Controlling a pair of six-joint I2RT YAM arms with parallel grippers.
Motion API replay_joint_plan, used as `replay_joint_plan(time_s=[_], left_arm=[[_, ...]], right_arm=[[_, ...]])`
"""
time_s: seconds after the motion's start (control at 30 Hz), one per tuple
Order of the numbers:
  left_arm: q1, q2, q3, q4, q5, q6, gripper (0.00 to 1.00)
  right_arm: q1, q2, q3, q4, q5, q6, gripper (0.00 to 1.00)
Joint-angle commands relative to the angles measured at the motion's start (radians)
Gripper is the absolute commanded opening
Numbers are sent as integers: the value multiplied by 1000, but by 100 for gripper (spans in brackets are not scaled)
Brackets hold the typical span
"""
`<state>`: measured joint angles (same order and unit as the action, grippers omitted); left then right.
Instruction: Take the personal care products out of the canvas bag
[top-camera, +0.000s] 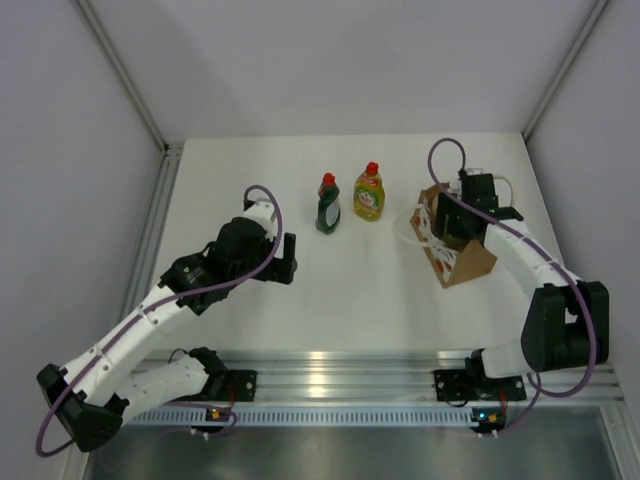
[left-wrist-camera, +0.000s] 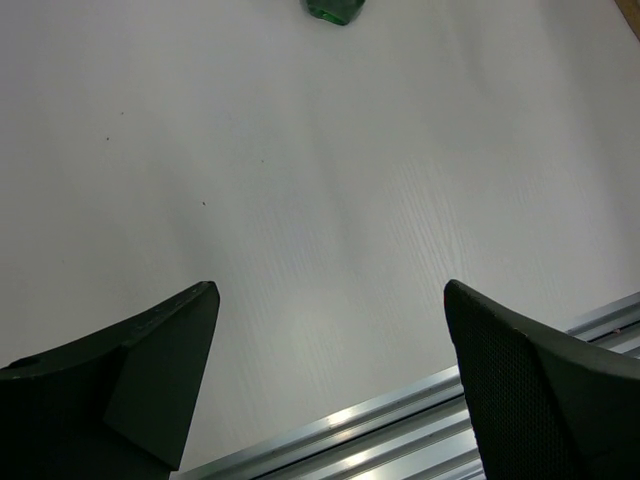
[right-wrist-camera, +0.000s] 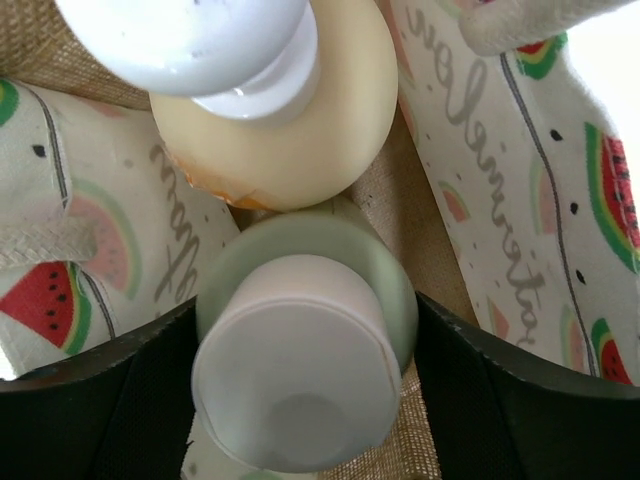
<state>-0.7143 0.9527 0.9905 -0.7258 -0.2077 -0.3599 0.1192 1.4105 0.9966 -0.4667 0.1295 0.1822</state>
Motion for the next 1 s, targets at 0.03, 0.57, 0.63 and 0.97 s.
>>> replay_joint_plan(time_s=[0.03, 0.57, 0.63, 0.97], left_arm=[[-4, -15, -10, 17, -19, -4, 98], [-4, -22, -13, 17, -30, -5, 98], [-4, -25, -13, 17, -35, -7, 98], [-4, -31, -16, 17, -41, -8, 98]], right_arm=[[-26, 25, 0, 59, 4, -4, 72], [-27, -74, 62, 60, 18, -38, 0], [-27, -90, 73, 62, 33, -44, 0], [-38, -163, 91, 62, 50, -50, 0]])
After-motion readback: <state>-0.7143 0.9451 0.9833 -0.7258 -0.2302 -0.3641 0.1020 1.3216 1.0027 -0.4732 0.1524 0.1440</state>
